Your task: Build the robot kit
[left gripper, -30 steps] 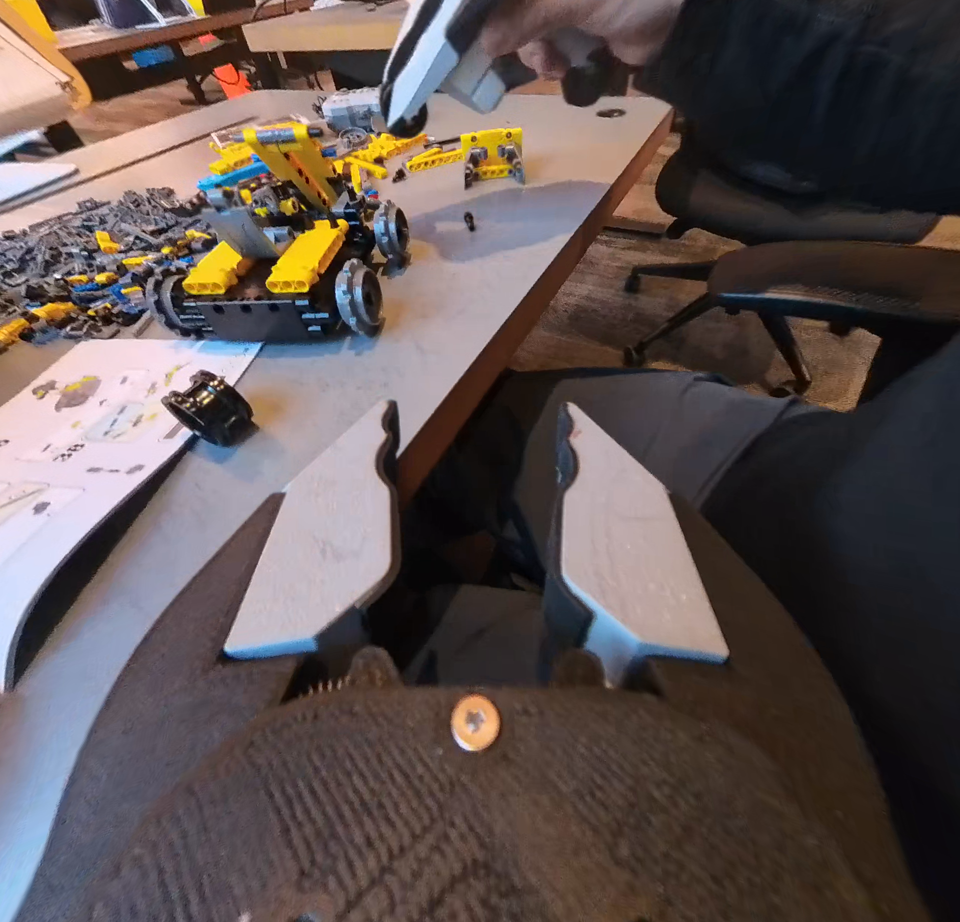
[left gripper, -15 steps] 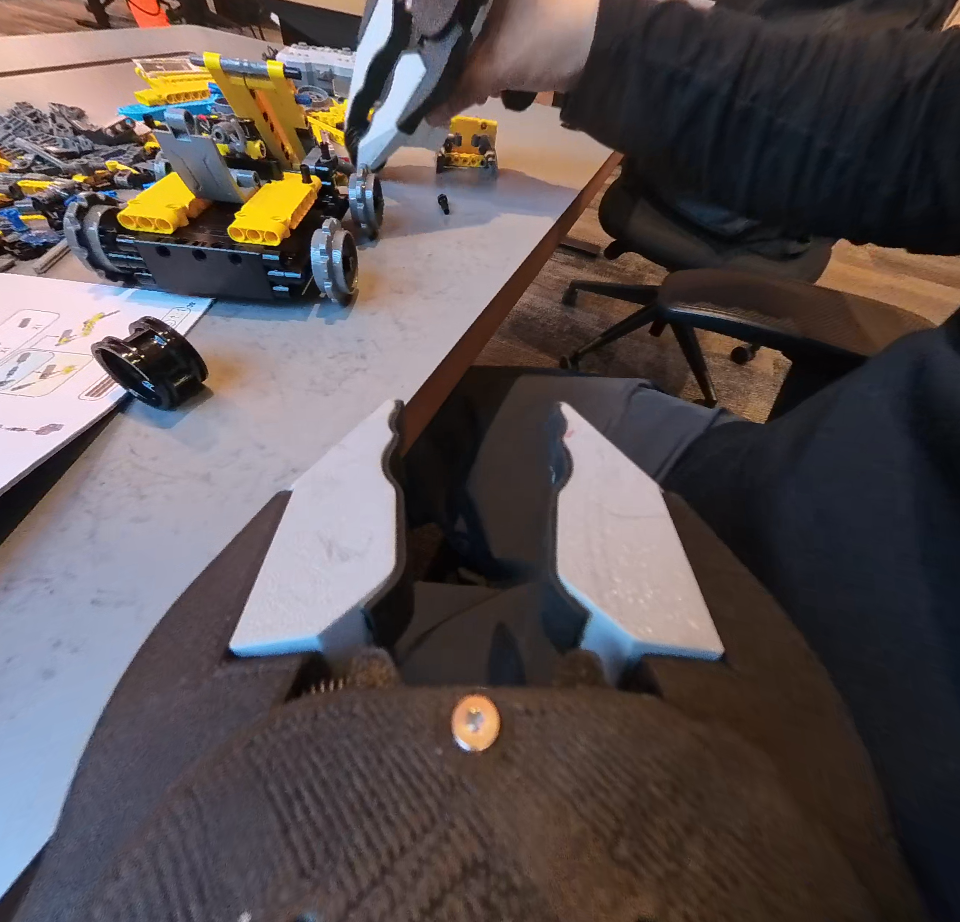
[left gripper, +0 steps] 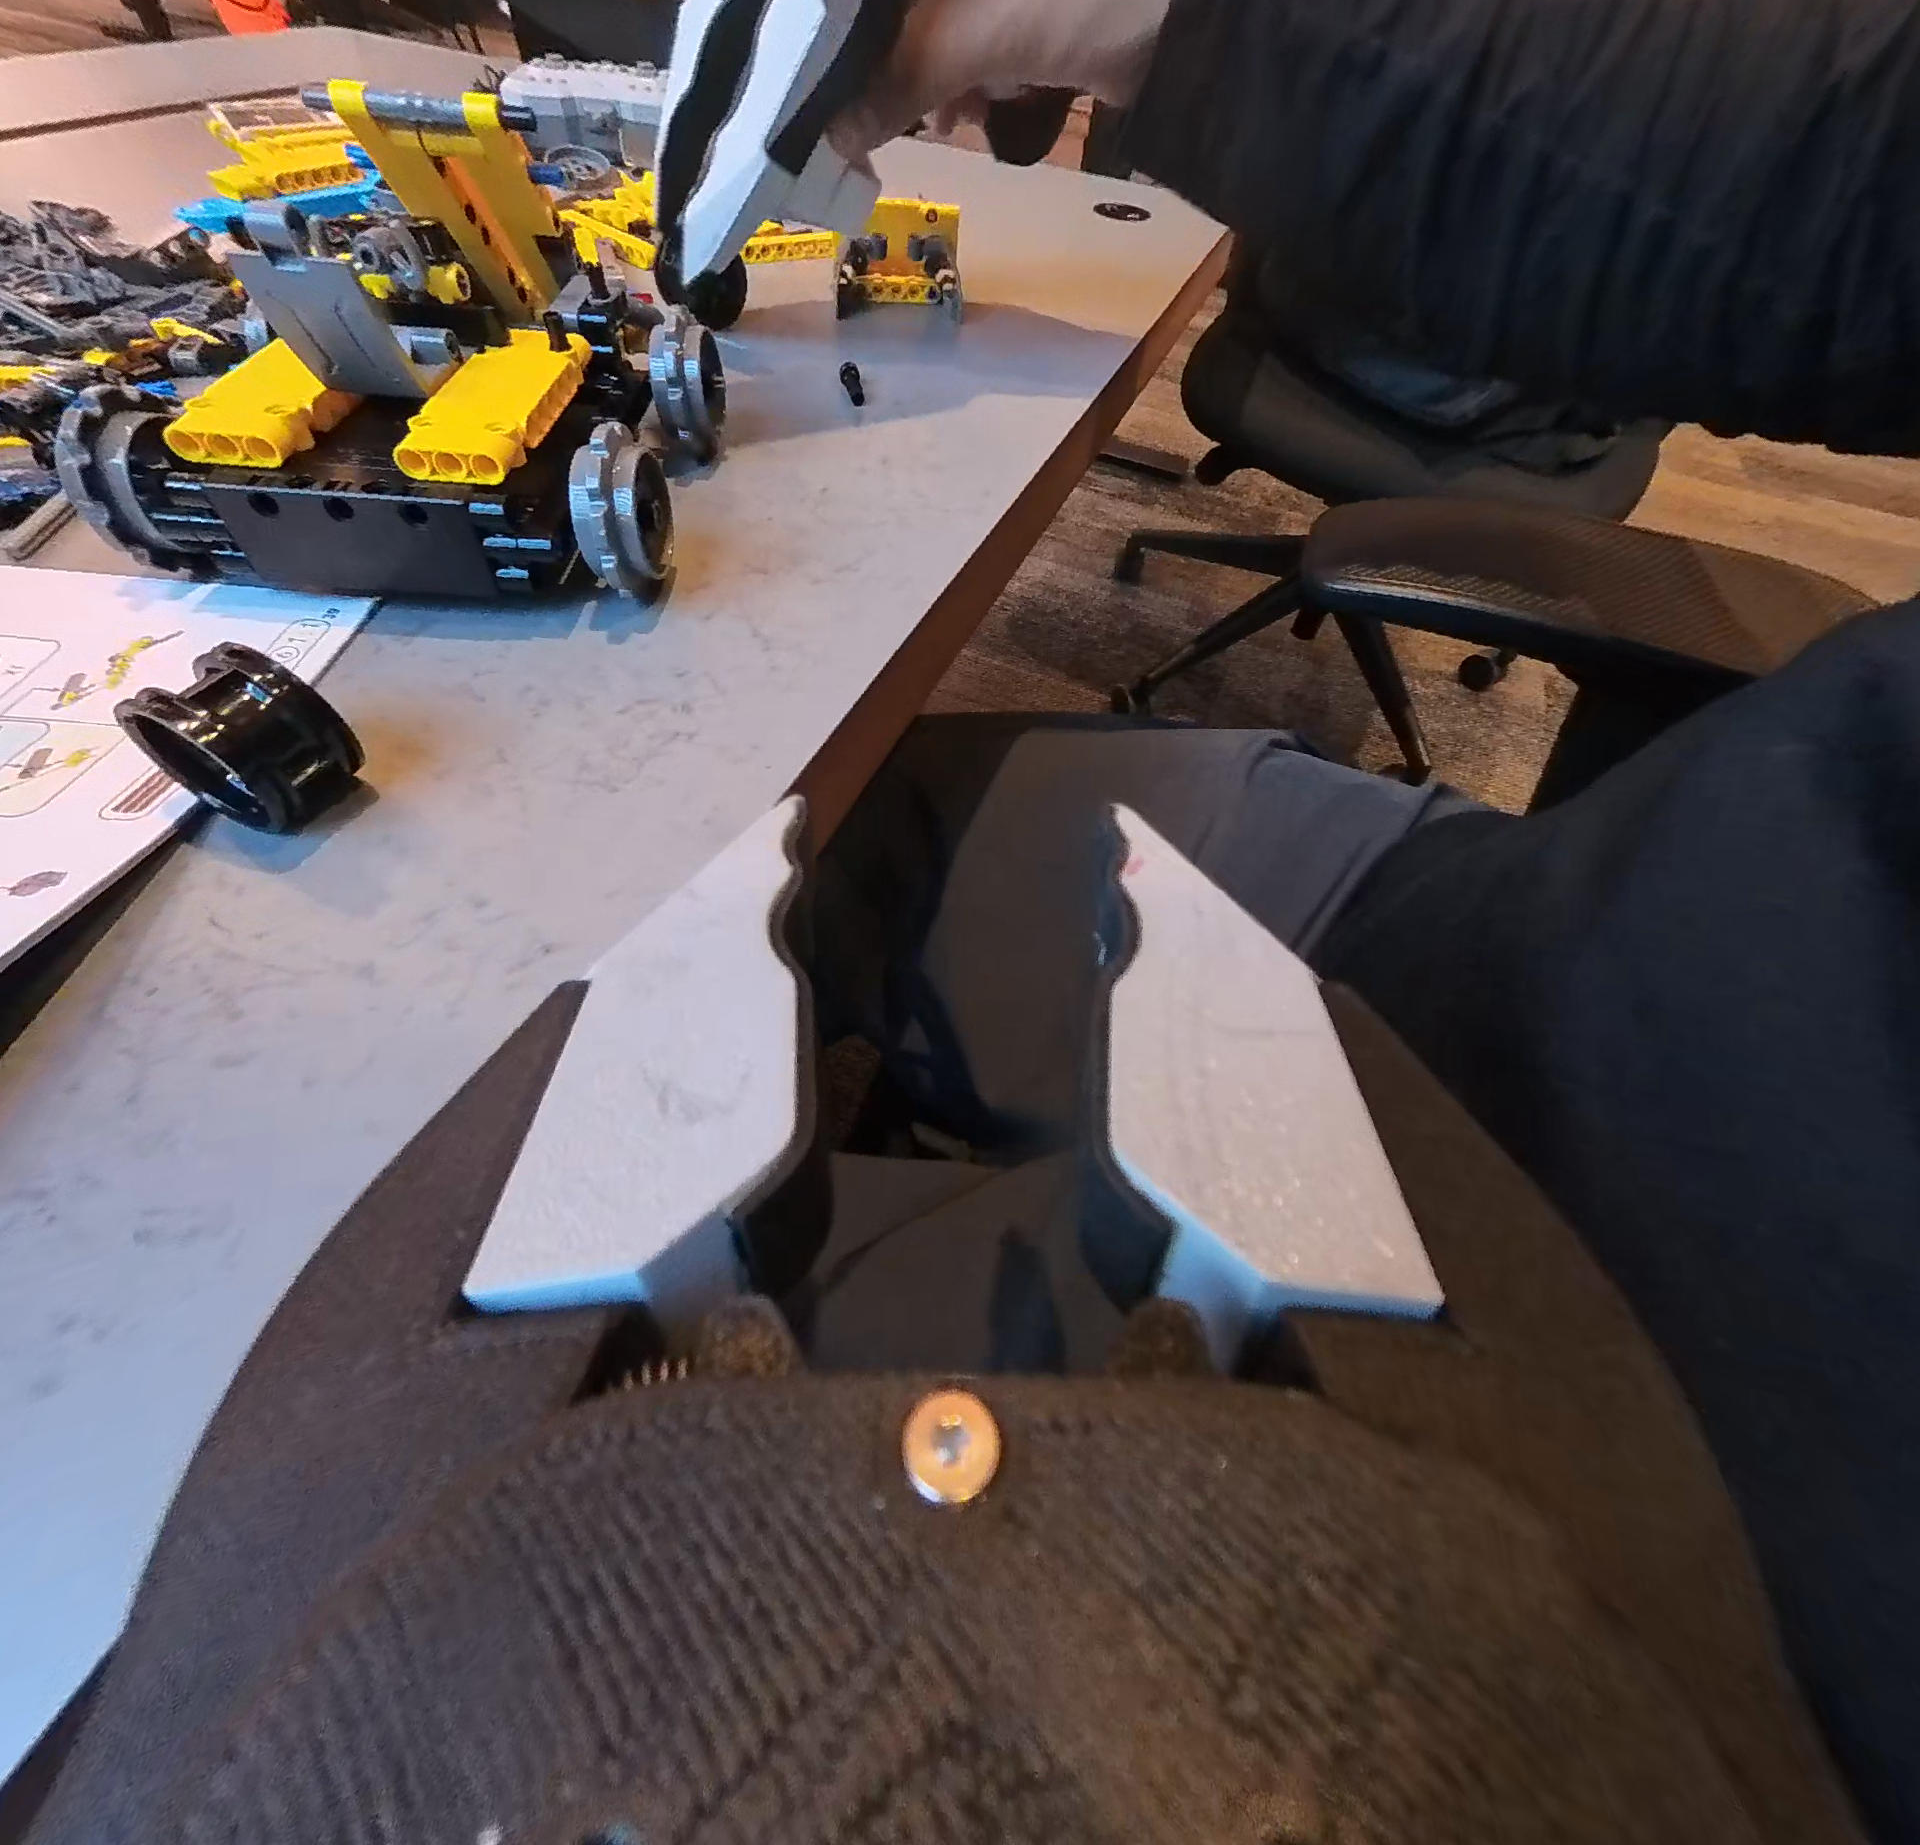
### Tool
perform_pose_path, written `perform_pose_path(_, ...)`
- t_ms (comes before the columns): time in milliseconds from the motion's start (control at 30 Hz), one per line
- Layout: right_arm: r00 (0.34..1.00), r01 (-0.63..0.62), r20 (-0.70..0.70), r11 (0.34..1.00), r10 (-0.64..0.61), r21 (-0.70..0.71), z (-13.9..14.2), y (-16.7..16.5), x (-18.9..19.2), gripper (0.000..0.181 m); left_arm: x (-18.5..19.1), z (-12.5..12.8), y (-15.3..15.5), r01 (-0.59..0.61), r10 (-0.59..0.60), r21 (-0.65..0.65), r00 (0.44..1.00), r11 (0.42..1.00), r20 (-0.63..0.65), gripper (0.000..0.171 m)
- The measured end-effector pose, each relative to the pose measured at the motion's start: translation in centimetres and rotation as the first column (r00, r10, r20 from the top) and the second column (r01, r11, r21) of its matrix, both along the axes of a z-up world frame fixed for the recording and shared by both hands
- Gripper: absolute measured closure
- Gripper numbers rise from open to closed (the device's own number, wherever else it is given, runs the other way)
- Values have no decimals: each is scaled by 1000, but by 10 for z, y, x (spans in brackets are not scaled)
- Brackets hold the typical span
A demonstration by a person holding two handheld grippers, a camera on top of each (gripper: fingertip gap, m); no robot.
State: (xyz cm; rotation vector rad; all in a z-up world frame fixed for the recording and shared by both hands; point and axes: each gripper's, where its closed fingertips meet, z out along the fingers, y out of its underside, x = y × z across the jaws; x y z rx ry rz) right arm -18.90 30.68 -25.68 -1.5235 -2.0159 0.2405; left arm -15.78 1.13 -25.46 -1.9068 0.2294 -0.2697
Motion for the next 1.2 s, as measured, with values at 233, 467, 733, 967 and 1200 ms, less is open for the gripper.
perform_pose_path(233, 995, -41, -91, 999, 39, -18, 21, -12, 6, 155, 1, -2, 0, -1, 1, -6, 1000, 1000, -2, 119)
perform_pose_path(467, 968, 2, -248, 994, -29, -105, 73, -7, 37, 156, 2, -4, 1, 0, 0, -14, 1000, 1000, 3, 120)
perform_pose_path(733, 972, 21, -222, 975, -72, -222, 54, -25, 71, 155, 7, -4, 2, 15, -15, -19, 1000, 1000, 16, 122)
perform_pose_path(967, 980, 46, -169, 947, -104, -317, 12, -44, 83, 151, 6, -5, 1, 12, -12, -20, 1000, 1000, 15, 122)
perform_pose_path(1200, 967, 129, -179, 953, -183, -276, 12, -23, 91, 151, 8, -6, 1, 20, -20, -25, 1000, 999, 10, 123)
